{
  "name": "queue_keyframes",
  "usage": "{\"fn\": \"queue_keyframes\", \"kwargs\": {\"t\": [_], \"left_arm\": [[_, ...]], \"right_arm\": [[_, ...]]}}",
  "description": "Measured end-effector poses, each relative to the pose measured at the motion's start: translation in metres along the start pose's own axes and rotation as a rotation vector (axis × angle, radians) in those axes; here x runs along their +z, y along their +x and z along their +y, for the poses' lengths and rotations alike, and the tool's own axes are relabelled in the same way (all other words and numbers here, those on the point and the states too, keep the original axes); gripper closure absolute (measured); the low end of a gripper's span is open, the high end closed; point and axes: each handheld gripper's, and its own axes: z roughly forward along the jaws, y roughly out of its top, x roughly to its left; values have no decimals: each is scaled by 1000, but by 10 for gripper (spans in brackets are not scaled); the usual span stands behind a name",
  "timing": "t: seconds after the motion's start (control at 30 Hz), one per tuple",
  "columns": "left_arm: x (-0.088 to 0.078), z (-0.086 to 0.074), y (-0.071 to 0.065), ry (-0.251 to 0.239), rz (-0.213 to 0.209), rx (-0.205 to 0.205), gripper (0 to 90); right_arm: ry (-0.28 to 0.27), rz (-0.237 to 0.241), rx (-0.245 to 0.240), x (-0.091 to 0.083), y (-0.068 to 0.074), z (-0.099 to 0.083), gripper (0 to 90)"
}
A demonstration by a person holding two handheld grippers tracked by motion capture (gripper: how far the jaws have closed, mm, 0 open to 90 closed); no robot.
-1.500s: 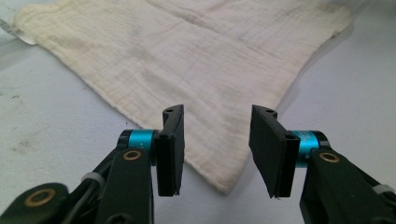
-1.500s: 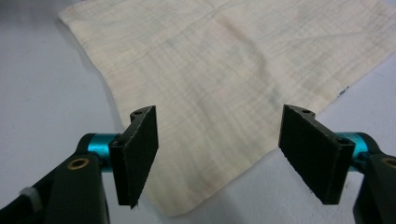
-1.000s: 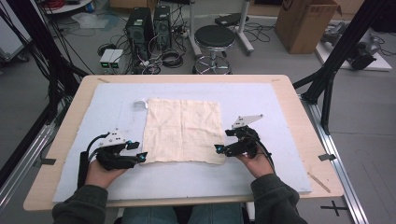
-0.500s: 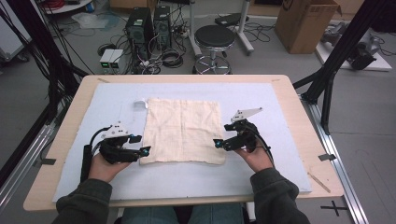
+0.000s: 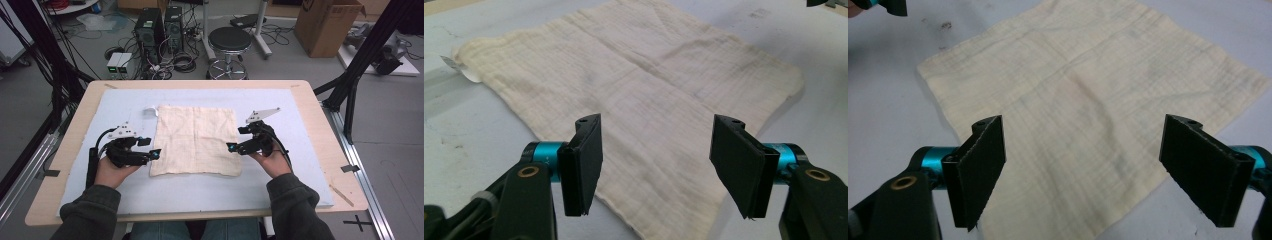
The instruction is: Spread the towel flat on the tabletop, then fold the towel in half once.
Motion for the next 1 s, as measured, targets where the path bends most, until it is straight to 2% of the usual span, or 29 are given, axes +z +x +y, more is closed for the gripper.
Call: {"fn": "queue_keyframes", "kwargs": {"t": [0.2,0.33,0.43,0.5,0.63,0.77,1.0], "left_arm": [[1,4,5,-10,2,-27,384],[0,9,10,-4,-6,-26,402],[-1,17,13,-4,-9,-22,413],[-1,21,14,-3,10,-18,397],[-1,31,19,-9,19,-15,367],[2,36,27,-8,26,-48,331],[6,48,46,-9,15,-76,374]], "right_arm": [[1,4,7,-1,-7,9,181],[-16,8,13,-3,-12,17,191],[-8,6,8,-4,-15,22,192],[-6,-2,3,-4,-16,25,192],[-4,-9,-2,-3,-21,33,191],[-6,-6,28,1,-31,44,160],[10,-23,34,6,-47,64,164]]}}
